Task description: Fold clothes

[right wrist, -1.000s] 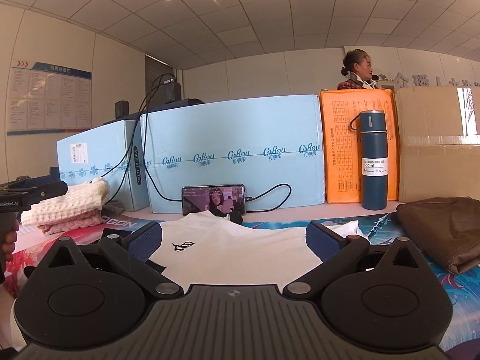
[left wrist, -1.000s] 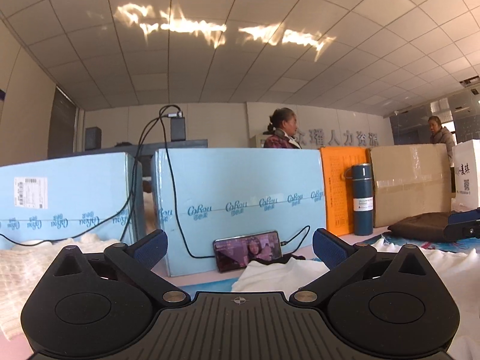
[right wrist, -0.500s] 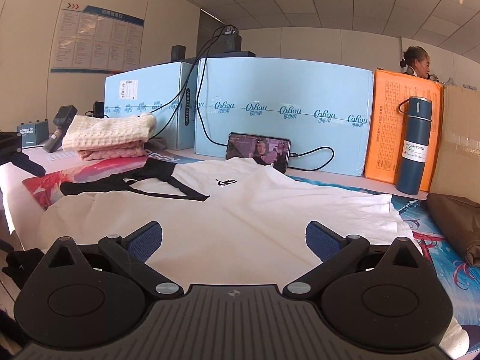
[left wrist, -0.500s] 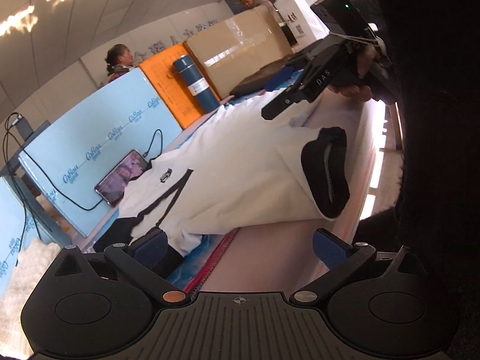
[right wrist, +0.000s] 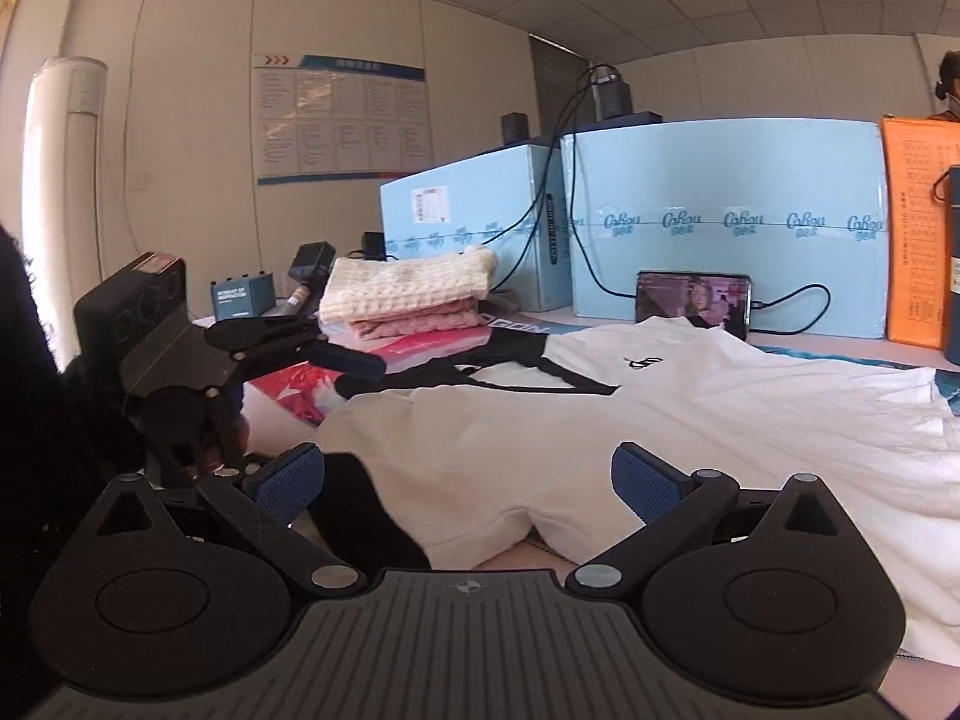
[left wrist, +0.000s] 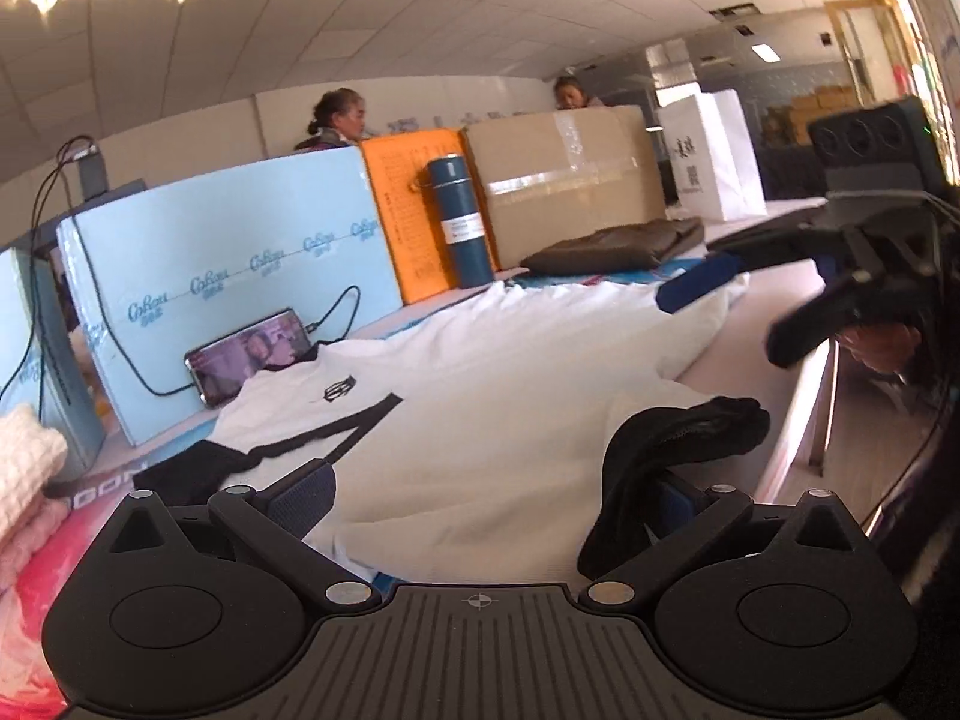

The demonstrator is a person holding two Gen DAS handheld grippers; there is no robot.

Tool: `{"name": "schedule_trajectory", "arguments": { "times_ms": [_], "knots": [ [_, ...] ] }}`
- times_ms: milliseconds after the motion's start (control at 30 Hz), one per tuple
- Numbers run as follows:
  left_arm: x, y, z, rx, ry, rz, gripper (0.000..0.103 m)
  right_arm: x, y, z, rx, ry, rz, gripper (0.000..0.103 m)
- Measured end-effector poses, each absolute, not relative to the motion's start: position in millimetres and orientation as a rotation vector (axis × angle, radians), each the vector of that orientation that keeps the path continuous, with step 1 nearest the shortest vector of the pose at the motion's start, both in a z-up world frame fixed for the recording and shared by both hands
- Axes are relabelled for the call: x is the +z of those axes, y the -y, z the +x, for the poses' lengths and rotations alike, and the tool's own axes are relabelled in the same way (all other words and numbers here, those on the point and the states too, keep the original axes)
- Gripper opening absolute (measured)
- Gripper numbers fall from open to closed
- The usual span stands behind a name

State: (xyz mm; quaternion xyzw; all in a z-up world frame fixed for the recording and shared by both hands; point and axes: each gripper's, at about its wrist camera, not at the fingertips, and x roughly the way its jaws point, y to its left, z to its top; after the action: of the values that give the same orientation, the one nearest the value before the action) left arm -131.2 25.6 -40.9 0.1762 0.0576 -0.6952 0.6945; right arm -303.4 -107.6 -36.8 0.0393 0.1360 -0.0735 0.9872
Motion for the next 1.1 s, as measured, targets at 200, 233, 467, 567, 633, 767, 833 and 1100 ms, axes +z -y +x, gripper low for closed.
{"name": "schedule_trajectory", "arguments": {
  "times_ms": [200,233,467,567,633,767,833,1100],
  "knots": [
    [-44.3,-21.7,-123.5,-1.571,-0.213,0.277,0.103,-49.8,96.7,-272.6,-0.145,-0.421,-0.025,0.103],
    [-45.3,-22.2,-124.1,-1.576,-0.219,0.272,0.103,-52.0,96.6,-268.2,-0.142,-0.432,-0.029,0.103],
    [-44.3,-26.1,-135.7,-1.698,-0.178,0.261,0.103,-49.8,110.9,-255.9,-0.215,-0.416,0.001,0.103],
    [-47.1,-21.7,-147.9,-1.749,-0.148,0.316,0.103,-47.0,120.6,-257.0,-0.246,-0.387,0.040,0.103],
    [-50.2,-16.5,-156.5,-1.767,-0.132,0.348,0.103,-46.1,128.1,-257.7,-0.256,-0.369,0.080,0.103],
    [-54.8,-4.2,-165.4,-1.710,-0.117,0.384,0.091,-44.8,136.3,-259.5,-0.270,-0.347,0.133,0.103],
    [-53.4,1.6,-160.2,-1.696,-0.165,0.363,0.045,-44.1,139.4,-260.8,-0.275,-0.337,0.152,0.103],
    [-35.8,9.9,-140.3,-1.600,-0.192,0.221,0.009,-41.4,144.3,-277.3,-0.288,-0.378,0.123,0.103]
  ]
}}
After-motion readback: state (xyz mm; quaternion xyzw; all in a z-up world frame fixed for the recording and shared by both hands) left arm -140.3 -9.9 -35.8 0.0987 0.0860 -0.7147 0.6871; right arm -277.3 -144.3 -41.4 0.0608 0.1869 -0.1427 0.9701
